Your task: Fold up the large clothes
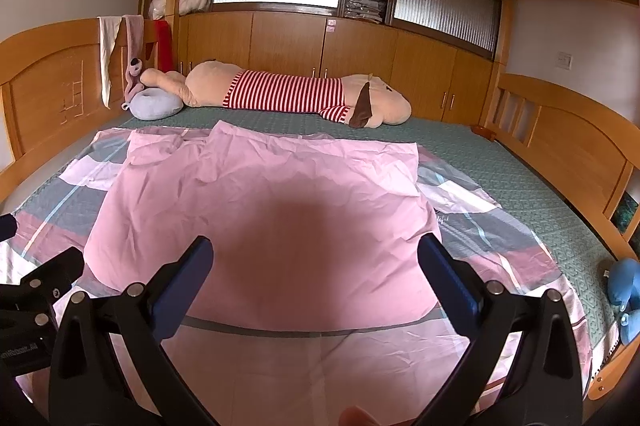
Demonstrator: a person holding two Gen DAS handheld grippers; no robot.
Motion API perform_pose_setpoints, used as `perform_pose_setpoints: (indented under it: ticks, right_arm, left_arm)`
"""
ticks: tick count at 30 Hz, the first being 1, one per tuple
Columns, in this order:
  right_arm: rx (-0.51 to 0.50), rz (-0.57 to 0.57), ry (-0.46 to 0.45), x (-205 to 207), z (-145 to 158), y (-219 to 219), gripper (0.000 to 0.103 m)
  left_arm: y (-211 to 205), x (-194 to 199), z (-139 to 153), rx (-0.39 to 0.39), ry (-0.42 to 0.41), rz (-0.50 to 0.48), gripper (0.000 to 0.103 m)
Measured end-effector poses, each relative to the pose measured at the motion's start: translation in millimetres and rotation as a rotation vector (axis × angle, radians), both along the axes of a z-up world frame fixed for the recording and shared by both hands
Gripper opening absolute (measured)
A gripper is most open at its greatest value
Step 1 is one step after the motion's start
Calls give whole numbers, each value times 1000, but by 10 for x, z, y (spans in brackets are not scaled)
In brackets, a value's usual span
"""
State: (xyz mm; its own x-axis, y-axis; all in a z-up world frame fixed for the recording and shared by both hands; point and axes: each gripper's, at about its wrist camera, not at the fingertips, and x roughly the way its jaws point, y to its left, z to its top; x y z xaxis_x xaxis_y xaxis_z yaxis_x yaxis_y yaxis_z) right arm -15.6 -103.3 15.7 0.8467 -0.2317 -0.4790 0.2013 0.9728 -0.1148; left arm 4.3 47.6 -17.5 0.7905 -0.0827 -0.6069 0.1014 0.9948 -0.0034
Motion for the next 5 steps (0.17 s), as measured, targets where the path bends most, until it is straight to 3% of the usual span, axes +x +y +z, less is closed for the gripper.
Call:
perform_pose_setpoints:
  ticks: [5]
  right_arm:
    - [-1, 4, 1, -2, -9, 7, 102]
  left_arm:
    - [1, 5, -12, 5, -4, -1, 101]
